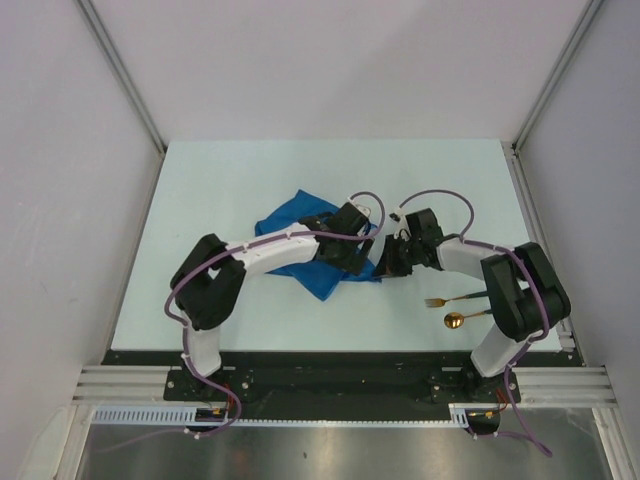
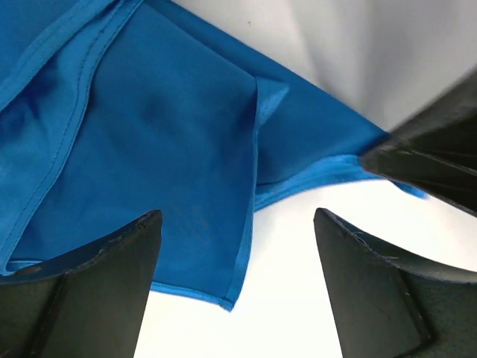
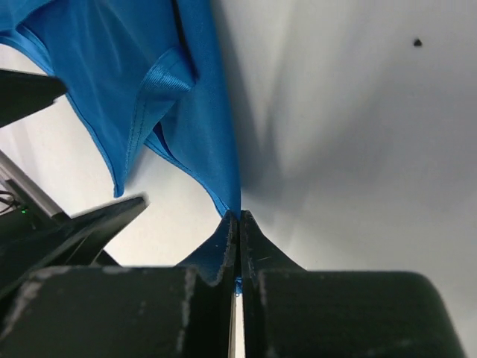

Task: Fold the napkin into a case and place the utensils inside
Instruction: Pick up the crumpled napkin from the corner of the board, then flatten out the crumpled napkin at the center of the board.

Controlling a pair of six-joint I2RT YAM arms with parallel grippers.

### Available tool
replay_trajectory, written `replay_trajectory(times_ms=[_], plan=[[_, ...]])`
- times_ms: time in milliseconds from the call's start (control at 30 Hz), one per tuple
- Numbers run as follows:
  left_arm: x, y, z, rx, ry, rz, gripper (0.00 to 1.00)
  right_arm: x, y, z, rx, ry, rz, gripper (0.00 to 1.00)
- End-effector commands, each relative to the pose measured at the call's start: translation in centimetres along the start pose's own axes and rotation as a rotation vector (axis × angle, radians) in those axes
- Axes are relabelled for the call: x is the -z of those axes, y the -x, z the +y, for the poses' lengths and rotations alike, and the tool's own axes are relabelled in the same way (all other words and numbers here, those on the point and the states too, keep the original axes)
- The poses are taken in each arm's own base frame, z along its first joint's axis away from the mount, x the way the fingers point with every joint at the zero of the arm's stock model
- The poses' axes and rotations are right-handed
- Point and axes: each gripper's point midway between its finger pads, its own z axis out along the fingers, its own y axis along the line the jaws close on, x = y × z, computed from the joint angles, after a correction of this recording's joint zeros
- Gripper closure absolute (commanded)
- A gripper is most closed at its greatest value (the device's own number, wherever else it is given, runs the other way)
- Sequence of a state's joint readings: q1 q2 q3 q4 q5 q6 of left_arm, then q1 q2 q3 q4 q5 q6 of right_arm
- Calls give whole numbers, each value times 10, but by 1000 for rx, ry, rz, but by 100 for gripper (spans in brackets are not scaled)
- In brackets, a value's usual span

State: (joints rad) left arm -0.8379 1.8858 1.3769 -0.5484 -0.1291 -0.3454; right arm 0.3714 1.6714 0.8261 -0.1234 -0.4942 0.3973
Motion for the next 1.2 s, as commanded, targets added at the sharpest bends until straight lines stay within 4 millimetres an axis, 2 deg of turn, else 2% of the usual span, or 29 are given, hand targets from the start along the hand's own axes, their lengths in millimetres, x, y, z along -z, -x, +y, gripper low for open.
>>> replay_trajectory(times_ms=[0,133,233,267,300,333,367,400,433,467,533,567,600,667,700,767,800,867,900,933,1000,1033,1067,1133,1167], plan=[[-17,1,18,30,130,-12,14,16,21,23,38,101,-94,100],[-31,-10,14,46,106,-2,17,20,21,27,30,119,-101,100],[-38,-7,6,60,69,-7,31,24,21,32,17,138,-113,100],[-40,-5,5,58,67,-13,52,25,21,32,17,139,-116,100],[-38,0,7,53,84,-17,68,27,24,34,30,142,-126,100],[-28,11,22,37,177,-36,83,31,27,35,42,136,-138,100],[-15,22,29,26,217,-62,100,33,31,28,48,95,-153,100],[-1,33,36,16,254,-90,100,37,31,23,71,48,-144,100],[21,47,51,-15,335,-126,100,41,34,17,85,4,-149,100],[52,64,56,-13,351,-191,100,50,46,4,97,-93,-199,100],[93,82,68,-53,403,-247,100,71,58,-5,125,-208,-236,100],[114,89,76,-54,435,-285,100,91,71,-7,139,-269,-307,100],[144,98,80,-42,437,-341,100,102,73,-8,142,-300,-326,100],[177,99,87,-47,440,-380,100,131,91,3,173,-331,-418,100],[206,101,88,-36,406,-438,100,152,96,14,194,-326,-473,100],[226,97,90,-5,366,-478,100,184,109,31,223,-327,-567,100],[255,96,94,32,332,-544,100,206,109,43,239,-313,-622,100],[278,92,96,96,286,-607,100,234,113,62,261,-284,-698,100],[289,91,93,109,243,-640,100,257,110,76,280,-254,-756,100],[316,89,95,141,201,-726,100,269,109,85,292,-230,-785,100],[339,86,91,153,125,-805,100,293,99,114,350,-130,-828,100],[351,86,90,148,92,-863,100,311,90,130,385,-76,-868,100],[378,80,95,171,61,-939,100,322,82,148,432,-3,-871,100],[402,76,96,188,16,-1014,100,340,64,167,490,66,-883,100],[423,70,98,197,-17,-1069,100,344,51,181,539,139,-860,100]])
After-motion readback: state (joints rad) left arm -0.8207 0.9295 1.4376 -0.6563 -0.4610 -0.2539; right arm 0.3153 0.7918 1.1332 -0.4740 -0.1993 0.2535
